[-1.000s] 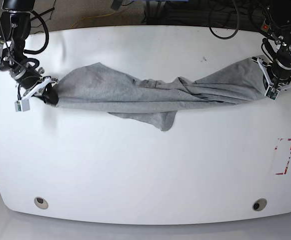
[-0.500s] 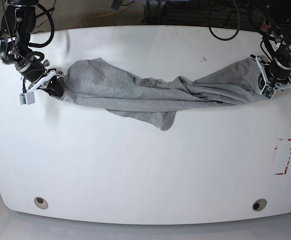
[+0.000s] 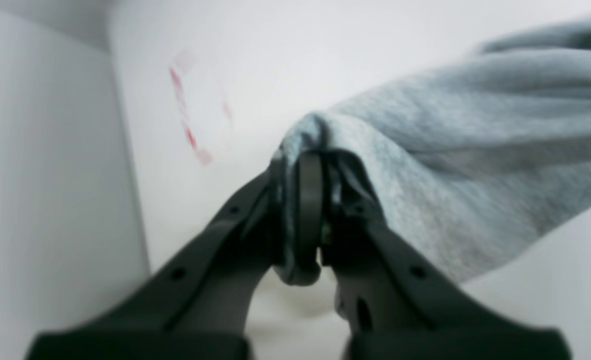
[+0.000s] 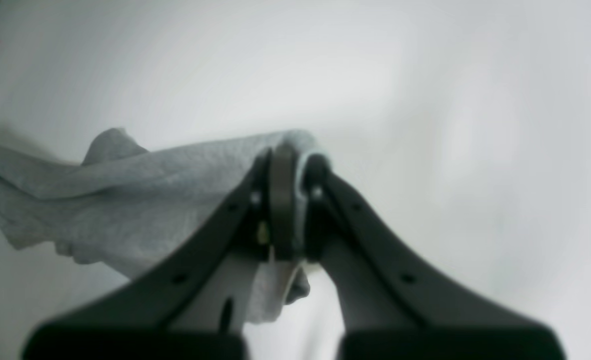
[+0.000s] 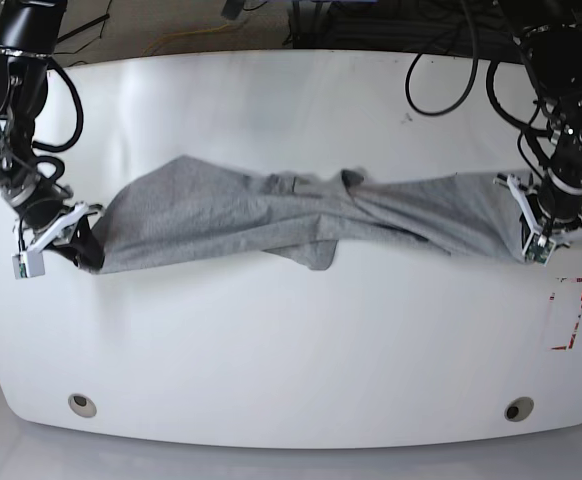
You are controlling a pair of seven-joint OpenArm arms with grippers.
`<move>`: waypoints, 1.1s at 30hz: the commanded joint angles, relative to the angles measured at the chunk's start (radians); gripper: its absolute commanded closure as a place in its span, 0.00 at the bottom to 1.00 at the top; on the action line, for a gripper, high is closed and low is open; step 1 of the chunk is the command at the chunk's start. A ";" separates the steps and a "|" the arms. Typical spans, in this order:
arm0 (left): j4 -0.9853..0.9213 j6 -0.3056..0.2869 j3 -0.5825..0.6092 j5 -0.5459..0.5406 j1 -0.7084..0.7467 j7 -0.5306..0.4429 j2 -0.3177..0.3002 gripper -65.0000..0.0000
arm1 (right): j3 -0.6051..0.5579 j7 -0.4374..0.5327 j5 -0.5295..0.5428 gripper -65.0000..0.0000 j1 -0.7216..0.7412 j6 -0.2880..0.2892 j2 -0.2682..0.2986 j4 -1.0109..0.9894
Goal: Fold the T-shirt properly
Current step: 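Swing the stretched shirt down onto the table and back up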
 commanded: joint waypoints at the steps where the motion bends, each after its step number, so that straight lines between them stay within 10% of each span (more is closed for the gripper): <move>1: 0.020 0.066 0.022 -0.003 -0.112 0.018 -0.016 1.00 | -0.037 0.024 0.017 1.00 0.108 0.004 0.076 0.016; 20: -0.017 0.070 0.083 -0.003 -0.514 0.024 -0.088 1.00 | -0.295 -0.064 0.023 1.00 0.808 0.040 0.261 -0.250; 33: -0.021 0.070 0.077 -0.005 -0.225 -0.011 -0.086 1.00 | -0.139 -0.082 0.023 1.00 0.487 0.075 0.197 -0.233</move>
